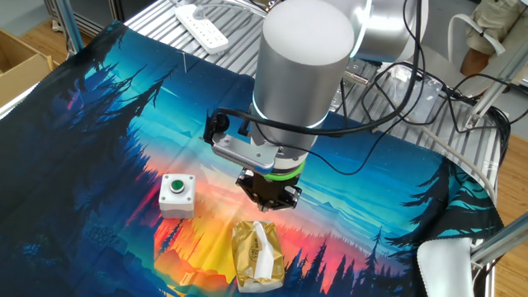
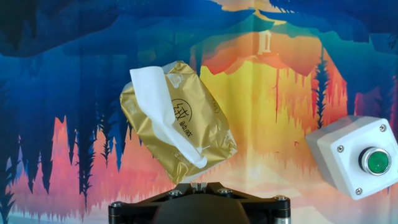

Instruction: Pull out a napkin

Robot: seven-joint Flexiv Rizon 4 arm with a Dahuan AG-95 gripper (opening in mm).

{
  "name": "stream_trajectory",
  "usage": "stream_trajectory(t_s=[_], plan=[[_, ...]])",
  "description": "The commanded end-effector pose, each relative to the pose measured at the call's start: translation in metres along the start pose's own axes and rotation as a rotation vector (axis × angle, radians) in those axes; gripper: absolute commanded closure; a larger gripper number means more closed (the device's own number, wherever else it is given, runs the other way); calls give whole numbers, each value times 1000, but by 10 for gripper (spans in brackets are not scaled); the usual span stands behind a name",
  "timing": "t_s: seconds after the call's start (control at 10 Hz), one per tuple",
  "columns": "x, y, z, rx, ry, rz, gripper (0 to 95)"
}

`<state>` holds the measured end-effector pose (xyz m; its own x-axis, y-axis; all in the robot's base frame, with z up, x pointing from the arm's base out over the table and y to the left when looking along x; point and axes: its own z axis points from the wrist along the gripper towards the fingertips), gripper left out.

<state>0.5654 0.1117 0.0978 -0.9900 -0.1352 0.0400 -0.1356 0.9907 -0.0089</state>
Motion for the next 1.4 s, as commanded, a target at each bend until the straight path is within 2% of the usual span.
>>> stream_trajectory(t_s=[0.1, 0.3, 0.6, 0.7, 1.4], plan=[[0, 0, 0, -1, 4, 6, 950], [0, 0, 0, -2, 5, 3, 950], [0, 0, 0, 0, 24, -2, 950], [0, 0, 0, 13, 30, -11, 950], [-2, 0, -1, 21, 51, 15, 950]])
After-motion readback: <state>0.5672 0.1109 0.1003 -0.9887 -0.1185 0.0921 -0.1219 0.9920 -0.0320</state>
